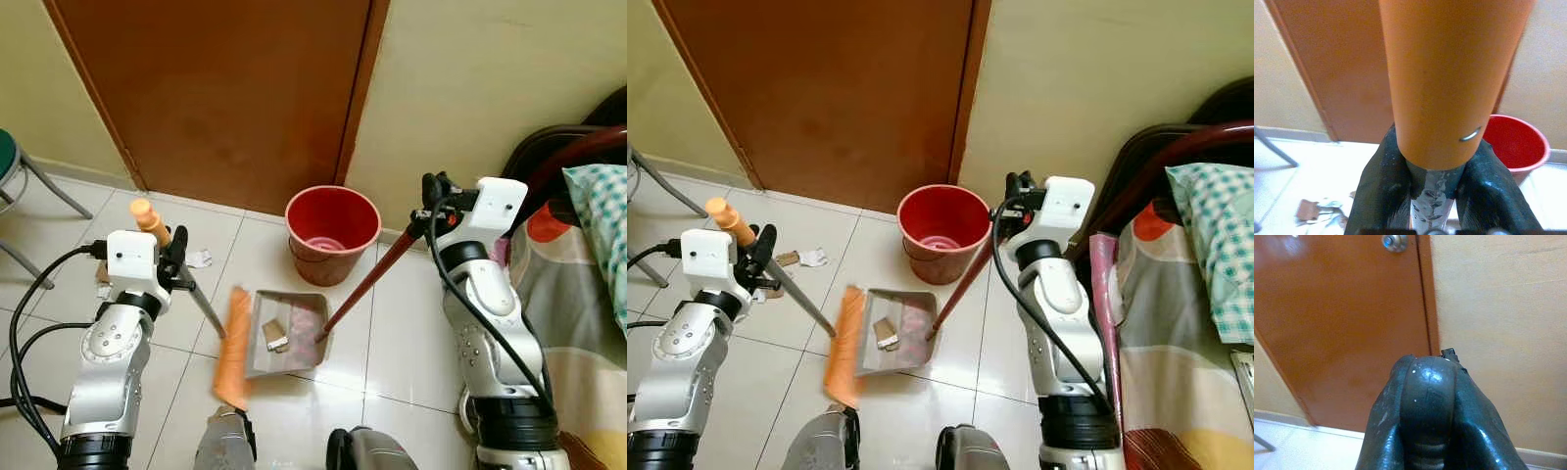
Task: Sweep floor
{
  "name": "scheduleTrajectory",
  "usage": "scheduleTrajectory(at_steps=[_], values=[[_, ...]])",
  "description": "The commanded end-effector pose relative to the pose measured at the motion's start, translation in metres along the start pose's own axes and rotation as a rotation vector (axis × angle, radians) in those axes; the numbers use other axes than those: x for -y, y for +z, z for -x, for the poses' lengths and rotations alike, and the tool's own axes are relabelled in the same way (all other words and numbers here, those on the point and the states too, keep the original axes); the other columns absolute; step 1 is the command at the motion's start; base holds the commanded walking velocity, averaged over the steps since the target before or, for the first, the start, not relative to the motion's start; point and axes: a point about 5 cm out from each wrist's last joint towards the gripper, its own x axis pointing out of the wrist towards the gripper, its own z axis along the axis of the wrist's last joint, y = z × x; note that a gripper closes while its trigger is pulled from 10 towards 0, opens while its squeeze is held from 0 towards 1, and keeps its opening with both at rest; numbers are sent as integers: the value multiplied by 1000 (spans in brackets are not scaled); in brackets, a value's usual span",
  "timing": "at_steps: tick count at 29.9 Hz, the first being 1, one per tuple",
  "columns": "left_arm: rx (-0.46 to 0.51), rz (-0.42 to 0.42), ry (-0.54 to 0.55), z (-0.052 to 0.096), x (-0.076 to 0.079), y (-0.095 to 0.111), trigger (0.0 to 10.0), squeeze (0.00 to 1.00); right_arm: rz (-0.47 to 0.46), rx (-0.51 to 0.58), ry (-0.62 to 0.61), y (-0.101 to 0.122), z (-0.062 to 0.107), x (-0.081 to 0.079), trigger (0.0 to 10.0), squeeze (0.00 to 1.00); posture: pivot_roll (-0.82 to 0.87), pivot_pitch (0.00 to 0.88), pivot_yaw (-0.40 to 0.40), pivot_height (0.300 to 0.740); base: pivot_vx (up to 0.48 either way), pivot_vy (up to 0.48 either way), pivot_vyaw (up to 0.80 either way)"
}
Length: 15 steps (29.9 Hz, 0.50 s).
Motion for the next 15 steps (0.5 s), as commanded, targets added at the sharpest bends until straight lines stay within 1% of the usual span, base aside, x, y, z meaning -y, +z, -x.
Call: scheduleTrajectory(at_steps=[1,3,4,6,9,10,11,14,15], values=[[-16,-79,75,2,-13,-2,10000,0,-54,89,38,27,-7,-11,10000,0,31,84,-38,740,0,0,0],[-12,-79,82,2,-13,-2,10000,0,-83,106,45,35,-12,-15,10000,0,32,84,-40,740,0,0,0],[-12,-79,82,2,-13,-2,10000,0,-83,106,45,35,-12,-15,10000,0,32,84,-40,740,0,0,0],[-10,-75,78,2,-10,-3,10000,0,-110,141,64,51,-21,-21,10000,0,33,83,-41,740,0,0,0],[-10,-69,74,1,-6,-4,10000,0,-126,177,73,62,-30,-21,10000,0,29,81,-41,740,0,0,0],[-10,-68,73,1,-5,-4,10000,0,-123,188,76,67,-32,-21,10000,0,28,80,-42,740,0,0,0],[-8,-65,71,0,-3,-5,10000,0,-105,217,82,76,-38,-20,10000,0,25,81,-41,740,0,0,0],[-5,-59,63,-1,0,-5,10000,0,-60,272,88,90,-45,-18,10000,0,25,80,-43,740,0,0,0],[-4,-55,59,-2,1,-5,10000,0,-35,311,94,101,-49,-18,10000,0,25,80,-43,740,0,0,0]])
